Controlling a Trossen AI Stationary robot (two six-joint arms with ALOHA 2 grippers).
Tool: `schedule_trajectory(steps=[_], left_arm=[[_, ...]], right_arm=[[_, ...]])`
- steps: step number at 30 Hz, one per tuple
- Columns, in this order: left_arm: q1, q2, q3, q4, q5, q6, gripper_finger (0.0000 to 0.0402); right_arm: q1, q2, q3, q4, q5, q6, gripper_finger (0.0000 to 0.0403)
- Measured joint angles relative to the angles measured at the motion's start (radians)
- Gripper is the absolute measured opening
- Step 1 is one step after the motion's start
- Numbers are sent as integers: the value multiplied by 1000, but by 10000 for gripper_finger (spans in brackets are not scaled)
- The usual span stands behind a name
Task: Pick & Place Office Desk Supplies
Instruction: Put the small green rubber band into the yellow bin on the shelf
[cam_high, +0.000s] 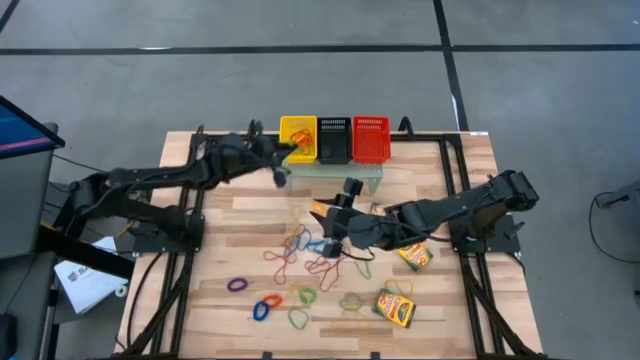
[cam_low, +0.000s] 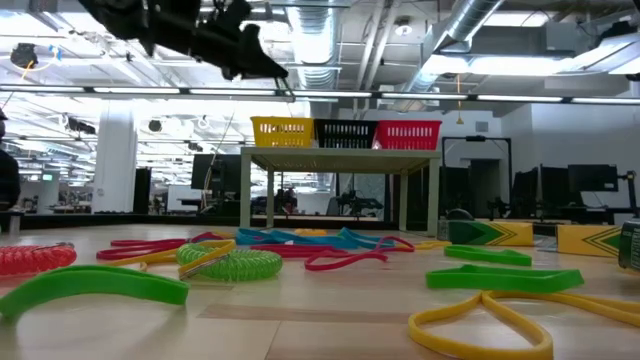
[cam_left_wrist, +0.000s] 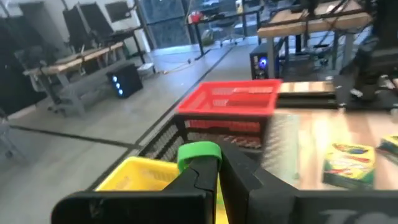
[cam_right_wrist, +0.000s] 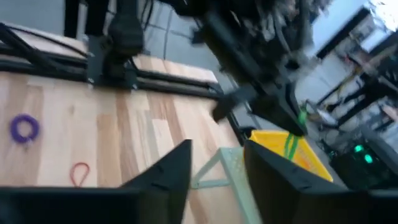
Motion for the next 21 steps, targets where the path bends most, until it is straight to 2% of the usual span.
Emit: schedule_trajectory(steps=[2, 5, 10, 17, 21], left_arm=[[41, 39, 34, -18, 38, -3, 0], [72, 101, 89, -105, 42, 20, 0], [92, 177, 200, -227, 46, 35, 0], [103, 203, 250, -288, 38, 34, 3], [103, 204, 249, -283, 25, 37, 26]], right_arm=[[6, -25, 1, -23, -1, 0, 88], [12, -56, 1, -53, 0, 8, 49], [13, -93, 0, -79, -4, 34, 7], [14, -107, 0, -97, -3, 52, 13], [14, -106, 0, -96, -3, 80, 20]])
